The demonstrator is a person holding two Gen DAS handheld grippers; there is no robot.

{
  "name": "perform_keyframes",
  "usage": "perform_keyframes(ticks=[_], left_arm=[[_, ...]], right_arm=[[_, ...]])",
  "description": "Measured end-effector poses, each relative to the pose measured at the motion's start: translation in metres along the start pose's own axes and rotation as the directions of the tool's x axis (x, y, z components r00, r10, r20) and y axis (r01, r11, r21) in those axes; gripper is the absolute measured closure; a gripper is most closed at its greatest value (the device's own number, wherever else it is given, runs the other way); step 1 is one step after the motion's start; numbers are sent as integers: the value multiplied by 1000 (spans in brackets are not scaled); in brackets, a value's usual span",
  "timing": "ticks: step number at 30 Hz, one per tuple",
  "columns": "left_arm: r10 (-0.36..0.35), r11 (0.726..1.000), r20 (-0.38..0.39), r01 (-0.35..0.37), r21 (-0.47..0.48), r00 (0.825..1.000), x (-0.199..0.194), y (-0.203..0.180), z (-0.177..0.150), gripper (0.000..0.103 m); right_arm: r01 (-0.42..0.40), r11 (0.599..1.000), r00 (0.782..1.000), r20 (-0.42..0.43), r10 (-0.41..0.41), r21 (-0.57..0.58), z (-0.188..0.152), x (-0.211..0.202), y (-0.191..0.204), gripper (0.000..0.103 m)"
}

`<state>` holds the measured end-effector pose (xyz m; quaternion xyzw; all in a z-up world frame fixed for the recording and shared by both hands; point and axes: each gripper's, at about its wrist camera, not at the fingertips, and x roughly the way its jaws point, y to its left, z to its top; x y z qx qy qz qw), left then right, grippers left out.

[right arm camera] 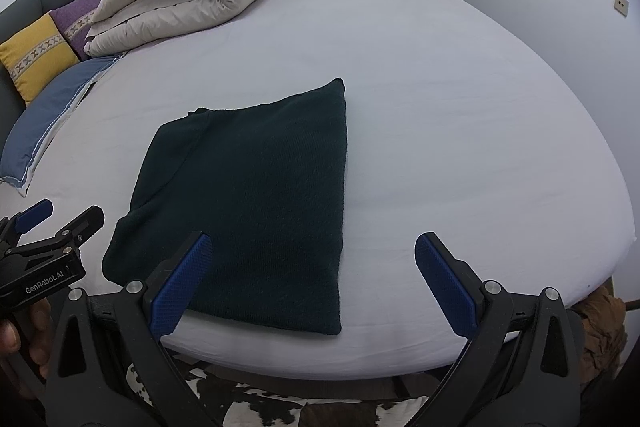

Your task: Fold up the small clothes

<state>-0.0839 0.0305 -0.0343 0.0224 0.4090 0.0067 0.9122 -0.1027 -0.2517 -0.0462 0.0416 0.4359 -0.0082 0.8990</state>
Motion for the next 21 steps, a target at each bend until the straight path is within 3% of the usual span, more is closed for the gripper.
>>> perform_keyframes(ticks=[21], left_arm=[[1,1000,-2,-1,0,1000,1,1,-1,0]], right_arm=[[-1,1000,1000,-2,1,-1,-1,1,-1,0]])
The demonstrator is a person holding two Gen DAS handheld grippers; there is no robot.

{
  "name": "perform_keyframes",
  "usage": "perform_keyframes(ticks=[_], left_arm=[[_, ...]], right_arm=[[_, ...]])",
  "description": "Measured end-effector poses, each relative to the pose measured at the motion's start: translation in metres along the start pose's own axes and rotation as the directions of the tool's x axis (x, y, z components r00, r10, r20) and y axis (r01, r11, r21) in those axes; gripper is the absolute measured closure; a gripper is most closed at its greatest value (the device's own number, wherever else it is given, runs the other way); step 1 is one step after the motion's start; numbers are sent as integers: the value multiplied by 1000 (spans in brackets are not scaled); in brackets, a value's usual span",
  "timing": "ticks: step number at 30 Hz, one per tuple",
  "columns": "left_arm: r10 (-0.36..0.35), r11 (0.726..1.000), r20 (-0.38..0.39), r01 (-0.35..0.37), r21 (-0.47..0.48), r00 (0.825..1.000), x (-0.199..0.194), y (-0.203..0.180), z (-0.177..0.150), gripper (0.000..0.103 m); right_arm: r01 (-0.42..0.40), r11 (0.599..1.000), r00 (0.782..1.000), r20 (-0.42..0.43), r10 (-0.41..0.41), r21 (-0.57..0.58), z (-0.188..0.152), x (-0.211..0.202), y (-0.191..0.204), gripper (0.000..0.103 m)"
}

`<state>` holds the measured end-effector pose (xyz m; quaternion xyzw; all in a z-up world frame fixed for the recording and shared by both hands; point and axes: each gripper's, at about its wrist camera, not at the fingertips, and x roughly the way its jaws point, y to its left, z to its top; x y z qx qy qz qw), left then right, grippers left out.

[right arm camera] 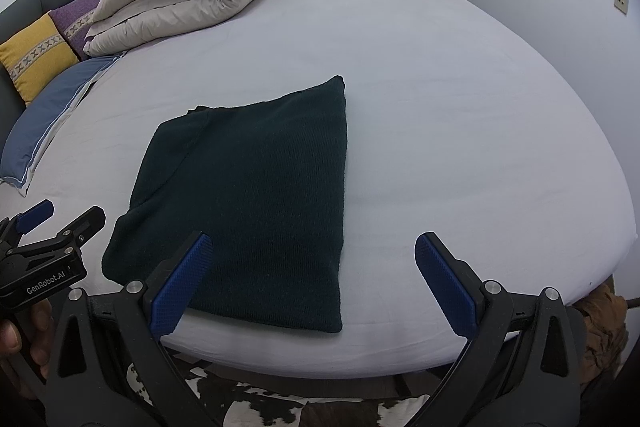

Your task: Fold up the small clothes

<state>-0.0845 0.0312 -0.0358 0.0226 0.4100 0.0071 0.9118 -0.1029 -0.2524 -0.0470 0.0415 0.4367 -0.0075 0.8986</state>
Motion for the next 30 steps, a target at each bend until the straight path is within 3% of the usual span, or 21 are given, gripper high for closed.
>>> perform_keyframes(ticks=[30], left_arm=[[-2,1000,-3,2,0,1000,2,2,-2,0]], right_arm=[[-5,1000,1000,-8,5,-1,-7,3,0,0]])
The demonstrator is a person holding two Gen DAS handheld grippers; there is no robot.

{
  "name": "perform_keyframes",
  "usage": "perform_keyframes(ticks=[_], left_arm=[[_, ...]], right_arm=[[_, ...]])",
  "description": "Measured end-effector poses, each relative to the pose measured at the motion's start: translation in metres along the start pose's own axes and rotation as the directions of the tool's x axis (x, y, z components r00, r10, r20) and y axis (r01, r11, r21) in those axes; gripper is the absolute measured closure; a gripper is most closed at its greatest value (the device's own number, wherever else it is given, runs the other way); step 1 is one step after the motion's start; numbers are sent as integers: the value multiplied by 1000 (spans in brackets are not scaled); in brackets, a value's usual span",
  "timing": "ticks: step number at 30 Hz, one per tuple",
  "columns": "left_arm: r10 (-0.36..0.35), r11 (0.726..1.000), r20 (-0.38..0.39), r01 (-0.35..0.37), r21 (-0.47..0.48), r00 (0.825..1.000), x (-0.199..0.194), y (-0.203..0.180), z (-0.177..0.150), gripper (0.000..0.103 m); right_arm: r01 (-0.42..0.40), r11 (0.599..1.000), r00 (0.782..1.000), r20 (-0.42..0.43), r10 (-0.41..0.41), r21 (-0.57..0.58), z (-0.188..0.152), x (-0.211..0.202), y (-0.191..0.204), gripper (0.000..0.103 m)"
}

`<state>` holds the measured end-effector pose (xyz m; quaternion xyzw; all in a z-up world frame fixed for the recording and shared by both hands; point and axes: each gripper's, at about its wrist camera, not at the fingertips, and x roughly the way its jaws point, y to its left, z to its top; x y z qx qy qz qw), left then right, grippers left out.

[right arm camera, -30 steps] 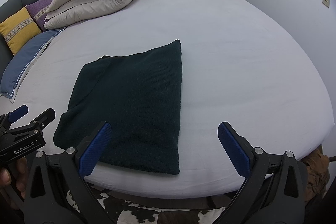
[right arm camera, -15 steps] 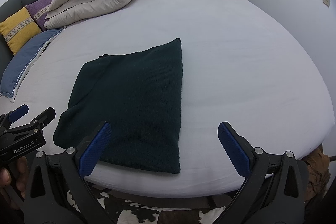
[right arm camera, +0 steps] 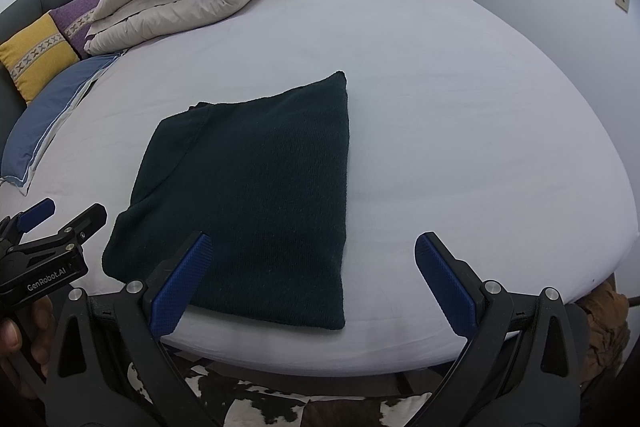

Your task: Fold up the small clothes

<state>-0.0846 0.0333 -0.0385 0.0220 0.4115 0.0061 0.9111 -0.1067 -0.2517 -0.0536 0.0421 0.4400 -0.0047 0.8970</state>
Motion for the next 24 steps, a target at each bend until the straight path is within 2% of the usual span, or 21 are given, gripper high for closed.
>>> perform_keyframes(ticks=[24], left_arm=[[-1,1000,-3,1,-8,1000,1,6,-8,0]], right_arm=[[-4,1000,1000,-4,4,1,-1,0,0,0]])
